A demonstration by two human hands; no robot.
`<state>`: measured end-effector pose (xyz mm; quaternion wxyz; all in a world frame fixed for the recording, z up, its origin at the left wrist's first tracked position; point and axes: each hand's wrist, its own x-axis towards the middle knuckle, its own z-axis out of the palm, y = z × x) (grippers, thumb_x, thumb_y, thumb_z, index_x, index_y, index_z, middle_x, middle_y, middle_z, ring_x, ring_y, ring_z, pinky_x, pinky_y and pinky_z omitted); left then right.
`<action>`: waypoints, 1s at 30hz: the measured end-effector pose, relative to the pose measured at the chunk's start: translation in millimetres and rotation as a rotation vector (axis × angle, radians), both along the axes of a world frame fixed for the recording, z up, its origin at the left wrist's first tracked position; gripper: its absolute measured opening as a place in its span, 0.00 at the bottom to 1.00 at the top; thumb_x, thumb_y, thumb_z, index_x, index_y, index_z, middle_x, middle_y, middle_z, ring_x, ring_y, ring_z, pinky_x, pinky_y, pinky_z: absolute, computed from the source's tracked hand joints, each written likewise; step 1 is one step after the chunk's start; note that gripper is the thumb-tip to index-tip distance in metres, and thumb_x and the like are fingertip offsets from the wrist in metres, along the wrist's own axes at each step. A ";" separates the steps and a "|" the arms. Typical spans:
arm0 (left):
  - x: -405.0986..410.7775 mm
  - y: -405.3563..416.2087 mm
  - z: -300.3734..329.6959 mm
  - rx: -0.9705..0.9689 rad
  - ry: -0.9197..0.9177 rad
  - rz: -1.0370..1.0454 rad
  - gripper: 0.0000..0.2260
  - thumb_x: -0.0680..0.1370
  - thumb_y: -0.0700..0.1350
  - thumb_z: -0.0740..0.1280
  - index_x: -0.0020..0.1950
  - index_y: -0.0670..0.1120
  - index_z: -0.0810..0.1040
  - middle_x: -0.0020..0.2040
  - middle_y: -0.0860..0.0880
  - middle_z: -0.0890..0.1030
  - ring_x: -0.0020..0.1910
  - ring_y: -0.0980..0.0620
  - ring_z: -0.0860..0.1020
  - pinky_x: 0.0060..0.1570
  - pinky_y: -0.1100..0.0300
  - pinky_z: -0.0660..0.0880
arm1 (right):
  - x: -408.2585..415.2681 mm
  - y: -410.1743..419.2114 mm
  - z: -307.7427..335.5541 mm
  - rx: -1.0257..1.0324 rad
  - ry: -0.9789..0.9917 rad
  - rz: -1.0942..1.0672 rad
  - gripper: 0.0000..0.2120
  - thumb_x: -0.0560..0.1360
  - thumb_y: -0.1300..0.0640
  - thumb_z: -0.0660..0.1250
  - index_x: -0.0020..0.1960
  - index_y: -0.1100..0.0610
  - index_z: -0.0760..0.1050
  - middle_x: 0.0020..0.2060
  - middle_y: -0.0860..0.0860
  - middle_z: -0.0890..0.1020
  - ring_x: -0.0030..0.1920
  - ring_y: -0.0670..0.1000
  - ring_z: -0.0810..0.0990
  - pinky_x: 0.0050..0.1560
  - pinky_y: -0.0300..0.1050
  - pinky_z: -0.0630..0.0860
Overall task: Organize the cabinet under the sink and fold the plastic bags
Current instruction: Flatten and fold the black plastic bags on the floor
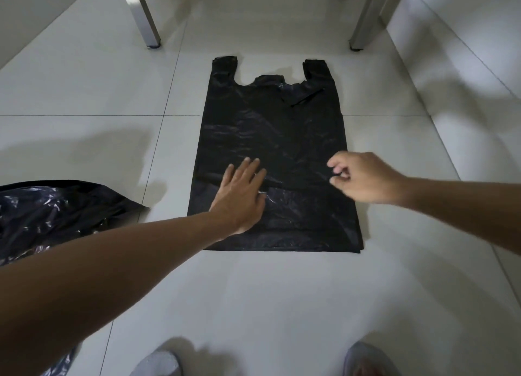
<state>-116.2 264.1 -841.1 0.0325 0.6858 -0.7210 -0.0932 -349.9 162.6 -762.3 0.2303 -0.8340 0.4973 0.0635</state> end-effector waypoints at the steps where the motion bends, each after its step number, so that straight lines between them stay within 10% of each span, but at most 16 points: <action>1: -2.5 -3.2 -6.2 0.022 -0.045 -0.040 0.25 0.83 0.54 0.50 0.79 0.47 0.54 0.80 0.47 0.48 0.79 0.48 0.43 0.77 0.46 0.43 | 10.4 3.7 -15.7 -0.017 -0.045 0.003 0.19 0.79 0.56 0.66 0.68 0.58 0.73 0.62 0.55 0.79 0.61 0.56 0.78 0.62 0.45 0.73; 7: 2.1 -11.7 -41.1 0.157 -0.180 -0.099 0.31 0.81 0.62 0.41 0.80 0.48 0.41 0.80 0.47 0.39 0.78 0.48 0.37 0.76 0.43 0.41 | 47.8 37.1 -106.1 -0.216 0.097 0.196 0.31 0.80 0.37 0.46 0.80 0.48 0.53 0.79 0.54 0.53 0.79 0.59 0.51 0.76 0.63 0.51; 30: 83.2 4.1 -64.2 0.090 -0.153 0.255 0.38 0.74 0.72 0.37 0.80 0.54 0.41 0.80 0.50 0.41 0.78 0.46 0.39 0.75 0.40 0.42 | -8.8 19.5 -141.2 -0.259 0.222 -0.097 0.40 0.74 0.28 0.35 0.80 0.48 0.42 0.80 0.50 0.44 0.79 0.58 0.42 0.75 0.67 0.45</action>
